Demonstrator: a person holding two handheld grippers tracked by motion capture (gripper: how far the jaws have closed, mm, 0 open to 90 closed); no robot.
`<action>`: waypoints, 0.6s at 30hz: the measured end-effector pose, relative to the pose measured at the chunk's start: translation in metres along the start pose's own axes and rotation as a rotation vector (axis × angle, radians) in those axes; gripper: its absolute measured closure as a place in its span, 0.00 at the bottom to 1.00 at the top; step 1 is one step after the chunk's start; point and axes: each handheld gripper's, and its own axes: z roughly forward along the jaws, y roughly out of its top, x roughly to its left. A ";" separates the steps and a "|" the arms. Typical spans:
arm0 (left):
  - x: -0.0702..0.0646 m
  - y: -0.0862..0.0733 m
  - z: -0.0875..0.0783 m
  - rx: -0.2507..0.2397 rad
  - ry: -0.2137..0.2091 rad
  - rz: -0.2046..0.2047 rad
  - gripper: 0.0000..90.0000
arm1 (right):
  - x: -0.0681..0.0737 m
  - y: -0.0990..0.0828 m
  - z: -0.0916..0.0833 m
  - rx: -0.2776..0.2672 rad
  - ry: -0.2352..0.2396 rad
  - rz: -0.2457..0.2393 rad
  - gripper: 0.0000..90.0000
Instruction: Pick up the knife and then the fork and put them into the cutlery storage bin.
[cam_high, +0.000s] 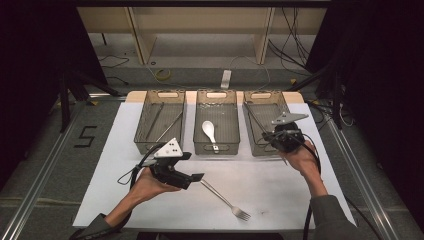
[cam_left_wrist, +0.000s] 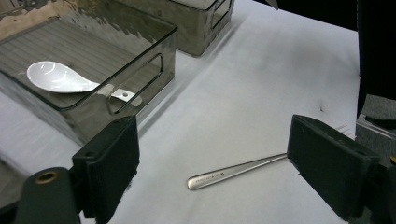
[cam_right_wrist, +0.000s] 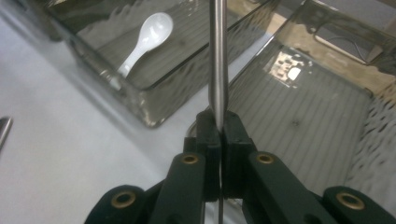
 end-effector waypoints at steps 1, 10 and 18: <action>0.001 -0.002 -0.001 -0.007 0.006 -0.005 0.18 | -0.003 0.004 0.000 0.002 0.004 0.018 0.99; 0.004 -0.011 -0.009 0.011 0.065 -0.018 0.18 | -0.023 0.032 0.012 0.030 -0.041 0.059 0.99; 0.007 -0.016 -0.011 0.005 0.075 -0.036 0.18 | -0.037 0.048 0.022 0.055 -0.057 0.094 0.99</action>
